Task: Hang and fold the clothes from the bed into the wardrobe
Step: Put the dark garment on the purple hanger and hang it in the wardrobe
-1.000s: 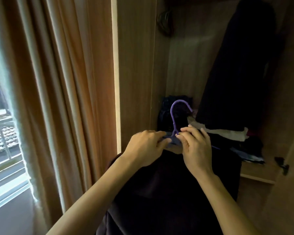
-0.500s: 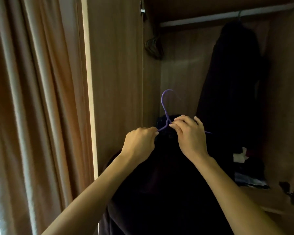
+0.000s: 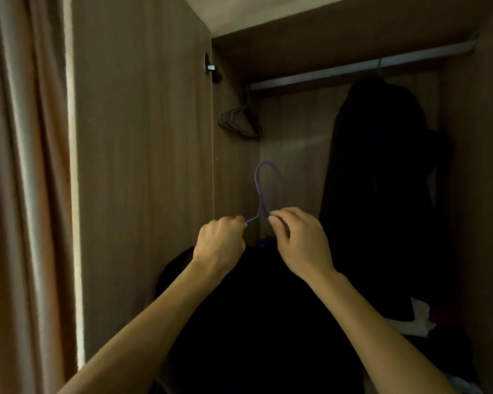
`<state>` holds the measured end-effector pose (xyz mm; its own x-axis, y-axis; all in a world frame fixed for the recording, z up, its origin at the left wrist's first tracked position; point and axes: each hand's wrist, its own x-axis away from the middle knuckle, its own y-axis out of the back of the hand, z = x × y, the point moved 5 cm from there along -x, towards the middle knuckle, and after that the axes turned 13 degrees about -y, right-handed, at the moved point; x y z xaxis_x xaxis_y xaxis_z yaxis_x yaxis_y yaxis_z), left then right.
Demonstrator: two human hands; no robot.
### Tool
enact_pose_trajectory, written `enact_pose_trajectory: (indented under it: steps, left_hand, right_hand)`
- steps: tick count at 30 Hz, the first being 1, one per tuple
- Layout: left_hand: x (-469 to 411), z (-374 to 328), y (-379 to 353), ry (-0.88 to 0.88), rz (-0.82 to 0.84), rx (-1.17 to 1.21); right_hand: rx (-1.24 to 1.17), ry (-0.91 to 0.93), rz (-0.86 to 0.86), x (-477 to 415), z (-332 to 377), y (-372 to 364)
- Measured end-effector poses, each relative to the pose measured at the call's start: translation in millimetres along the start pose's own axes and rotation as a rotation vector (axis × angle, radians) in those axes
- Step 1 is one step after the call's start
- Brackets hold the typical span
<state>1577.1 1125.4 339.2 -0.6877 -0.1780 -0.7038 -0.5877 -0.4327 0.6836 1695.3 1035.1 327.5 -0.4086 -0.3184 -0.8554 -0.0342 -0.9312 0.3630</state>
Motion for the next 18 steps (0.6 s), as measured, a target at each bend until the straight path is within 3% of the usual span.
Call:
enact_pose_trajectory:
  steps: [5,18]
  left_hand:
    - [-47.7,11.7,7.1,0.035,-0.064,-0.111]
    - [-172.1,47.6,-3.6,0.032,-0.056,-0.325]
  right_hand:
    - [-0.057,0.071,-0.069,-31.4,-6.0,6.9]
    - [-0.218,0.056,0.064,-126.3,-25.3,-40.0]
